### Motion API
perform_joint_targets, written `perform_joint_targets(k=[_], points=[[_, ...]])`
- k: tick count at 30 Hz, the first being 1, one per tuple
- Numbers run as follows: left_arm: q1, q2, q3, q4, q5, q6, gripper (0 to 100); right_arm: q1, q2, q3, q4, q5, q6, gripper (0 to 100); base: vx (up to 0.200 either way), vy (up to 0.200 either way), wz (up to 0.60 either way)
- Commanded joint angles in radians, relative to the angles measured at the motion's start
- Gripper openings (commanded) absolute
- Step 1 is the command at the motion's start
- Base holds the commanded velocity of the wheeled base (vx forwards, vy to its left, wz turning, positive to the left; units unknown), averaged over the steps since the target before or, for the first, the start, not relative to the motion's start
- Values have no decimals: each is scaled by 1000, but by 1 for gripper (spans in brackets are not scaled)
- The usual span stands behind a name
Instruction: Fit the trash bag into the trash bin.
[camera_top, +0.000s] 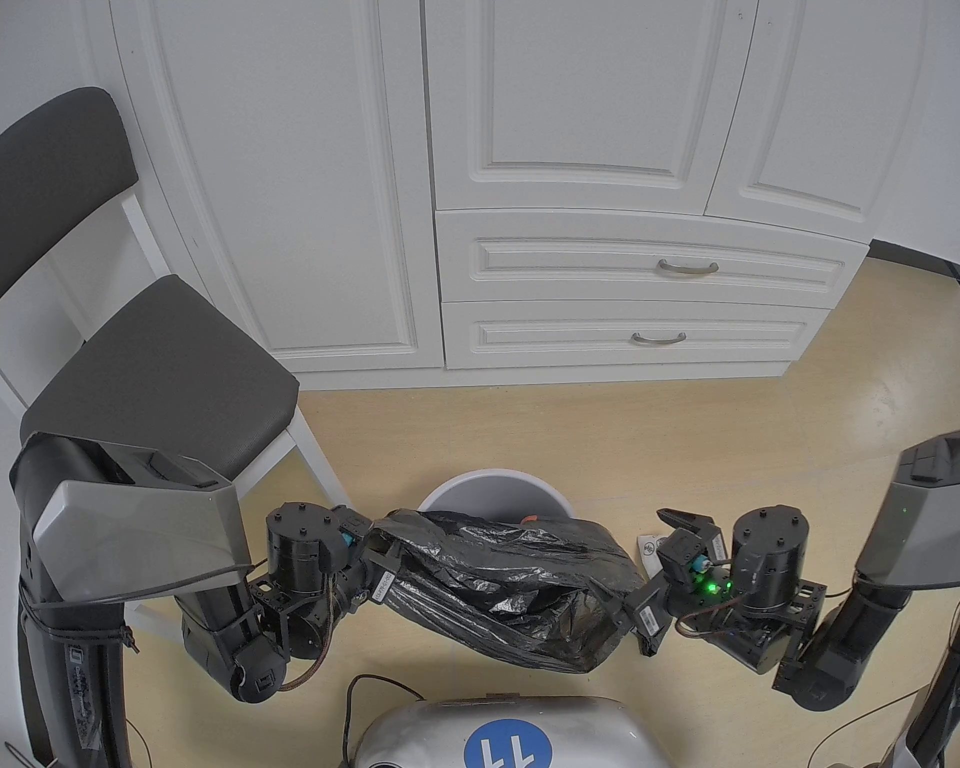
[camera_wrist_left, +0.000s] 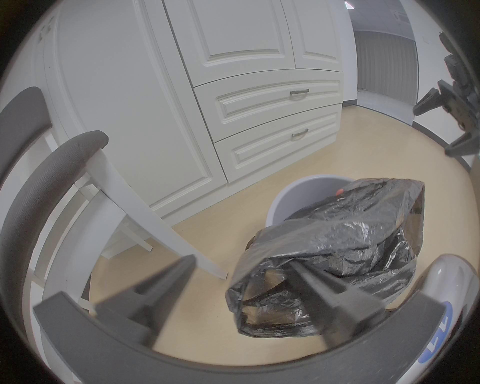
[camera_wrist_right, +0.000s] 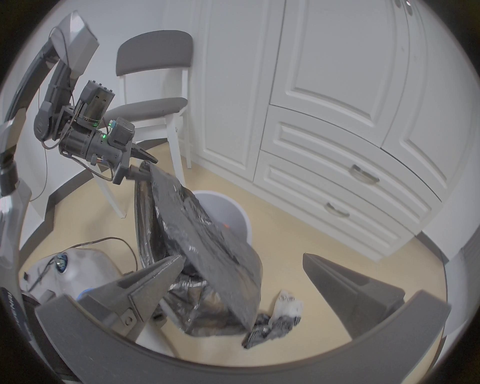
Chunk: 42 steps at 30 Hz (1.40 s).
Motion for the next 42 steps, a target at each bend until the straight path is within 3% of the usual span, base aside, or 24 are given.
perform_joint_targets(k=[1,5,7,26,27,38,40,42], points=[[0,3,15,-54,2,1,100,18,138,-176,101,37,-129,100,0,0,0],[-1,-6,50,-94,6,6,100,16,130,-225,178,122,-137,100,0,0,0],[0,-8,46,-97,8,6,100,10,139,-233,183,132,-129,100,0,0,0],[-3,-21,46,-99,14,6,100,-63,312,-356,180,125,-118,100,0,0,0],[-3,-21,44,-99,16,6,100,-65,314,-359,178,123,-118,0,0,0,0],[5,-21,35,-119,16,6,100,-76,260,-422,178,106,-8,0,0,0,0],[5,-23,33,-119,17,6,100,-76,262,-451,180,83,21,0,0,0,0],[8,-25,23,-119,17,4,100,-65,288,-554,187,-3,113,0,0,0,0]])
